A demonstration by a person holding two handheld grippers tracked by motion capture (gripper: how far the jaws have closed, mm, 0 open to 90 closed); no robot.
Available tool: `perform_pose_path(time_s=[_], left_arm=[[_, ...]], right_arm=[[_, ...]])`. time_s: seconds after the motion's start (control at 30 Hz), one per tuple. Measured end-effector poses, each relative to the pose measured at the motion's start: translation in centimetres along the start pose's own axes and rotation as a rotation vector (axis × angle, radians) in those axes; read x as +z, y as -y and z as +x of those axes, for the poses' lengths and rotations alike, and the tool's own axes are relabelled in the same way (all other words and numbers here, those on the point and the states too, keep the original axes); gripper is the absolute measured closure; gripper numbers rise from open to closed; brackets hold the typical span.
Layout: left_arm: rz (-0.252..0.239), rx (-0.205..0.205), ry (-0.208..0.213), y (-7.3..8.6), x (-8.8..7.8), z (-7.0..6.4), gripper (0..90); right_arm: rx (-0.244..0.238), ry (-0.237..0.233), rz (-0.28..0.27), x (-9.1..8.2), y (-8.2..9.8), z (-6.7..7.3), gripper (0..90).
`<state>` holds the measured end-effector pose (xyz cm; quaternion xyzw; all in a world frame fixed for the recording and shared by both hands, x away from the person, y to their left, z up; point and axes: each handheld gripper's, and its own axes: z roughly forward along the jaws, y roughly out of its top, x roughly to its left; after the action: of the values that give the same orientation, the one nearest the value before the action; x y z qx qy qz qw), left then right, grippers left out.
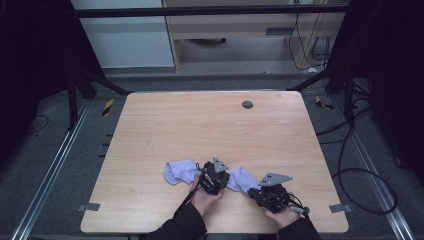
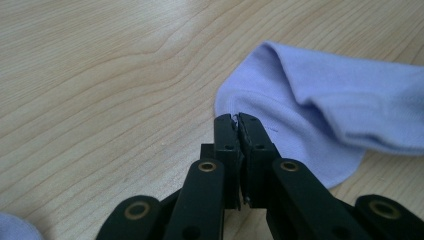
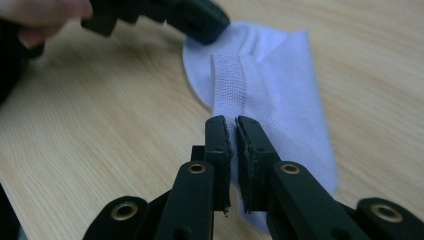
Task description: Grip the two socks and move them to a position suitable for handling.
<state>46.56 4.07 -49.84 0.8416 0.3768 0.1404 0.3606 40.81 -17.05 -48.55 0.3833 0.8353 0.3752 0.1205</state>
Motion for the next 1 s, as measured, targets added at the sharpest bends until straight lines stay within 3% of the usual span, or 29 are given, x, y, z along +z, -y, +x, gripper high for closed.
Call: perform_pose_path(time_s=[0.2,0.23,0.5,0.6,0.73,1.0], left_arm=[[0.001,0.009,0.007,0.0,0.0,0.1,87.3],[0.001,0.012,0.008,0.0,0.0,0.1,87.4],[-0.001,0.025,0.014,0.0,0.0,0.1,87.8],[0.001,0.026,0.014,0.0,0.0,0.1,87.9],[0.001,0.027,0.014,-0.1,0.1,0.2,88.0],[-0.003,0.026,0.013,-0.2,0.1,0.2,87.9]], right_arm=[[0.031,0.028,-0.1,-1.1,-0.6,-0.5,84.2],[0.053,0.041,-0.138,-1.5,-0.8,-0.8,84.2],[0.127,0.12,-0.213,-2.3,-1.2,-2.3,84.1],[0.145,0.138,-0.214,-2.3,-1.1,-2.7,83.9],[0.182,0.196,-0.18,-2.3,-0.8,-3.7,83.5],[0.205,0.272,-0.124,-2.3,-0.5,-4.6,83.4]])
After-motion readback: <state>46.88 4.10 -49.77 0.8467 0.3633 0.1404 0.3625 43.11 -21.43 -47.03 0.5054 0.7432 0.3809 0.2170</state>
